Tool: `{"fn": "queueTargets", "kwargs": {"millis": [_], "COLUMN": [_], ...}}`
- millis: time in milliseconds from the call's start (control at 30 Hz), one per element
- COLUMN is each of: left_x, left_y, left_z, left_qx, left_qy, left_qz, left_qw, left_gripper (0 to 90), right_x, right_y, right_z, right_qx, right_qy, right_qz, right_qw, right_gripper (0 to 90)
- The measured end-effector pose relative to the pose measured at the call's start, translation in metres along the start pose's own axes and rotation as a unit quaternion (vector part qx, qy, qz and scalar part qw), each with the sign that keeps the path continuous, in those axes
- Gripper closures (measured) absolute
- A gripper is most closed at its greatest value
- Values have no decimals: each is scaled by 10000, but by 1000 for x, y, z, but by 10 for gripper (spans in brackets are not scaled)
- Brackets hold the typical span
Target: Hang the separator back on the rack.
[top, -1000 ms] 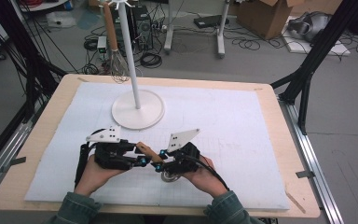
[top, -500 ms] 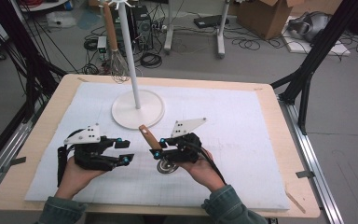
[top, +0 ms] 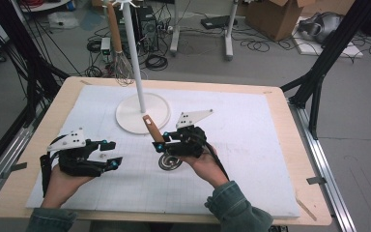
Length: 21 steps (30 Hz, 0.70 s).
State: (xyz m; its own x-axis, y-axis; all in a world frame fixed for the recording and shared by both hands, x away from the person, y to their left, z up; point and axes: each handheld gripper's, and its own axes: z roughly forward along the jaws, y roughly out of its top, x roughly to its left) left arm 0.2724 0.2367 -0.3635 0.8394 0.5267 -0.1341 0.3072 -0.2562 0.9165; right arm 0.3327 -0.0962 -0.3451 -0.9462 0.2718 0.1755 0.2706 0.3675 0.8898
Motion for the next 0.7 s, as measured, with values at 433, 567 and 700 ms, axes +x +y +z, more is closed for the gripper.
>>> {"fn": "queueTargets", "kwargs": {"millis": [433,567,700], "left_x": [6,7,9], "left_y": [-7,-8,-8], "left_z": [-10,-15,-18], "left_qx": [34,27,23], "left_qy": [296,362,442], "left_qz": [-55,-37,-47], "left_qw": [9995,9993,9990], "left_gripper": [286,270,245], "right_x": [-12,-14,-18], "right_y": [30,38,48], "right_z": [0,1,1], "right_qx": [-276,-314,-432], "right_qy": [30,37,20], "right_qz": [36,17,15], "right_qw": [9996,9995,9991], "right_gripper": [707,706,707]}}
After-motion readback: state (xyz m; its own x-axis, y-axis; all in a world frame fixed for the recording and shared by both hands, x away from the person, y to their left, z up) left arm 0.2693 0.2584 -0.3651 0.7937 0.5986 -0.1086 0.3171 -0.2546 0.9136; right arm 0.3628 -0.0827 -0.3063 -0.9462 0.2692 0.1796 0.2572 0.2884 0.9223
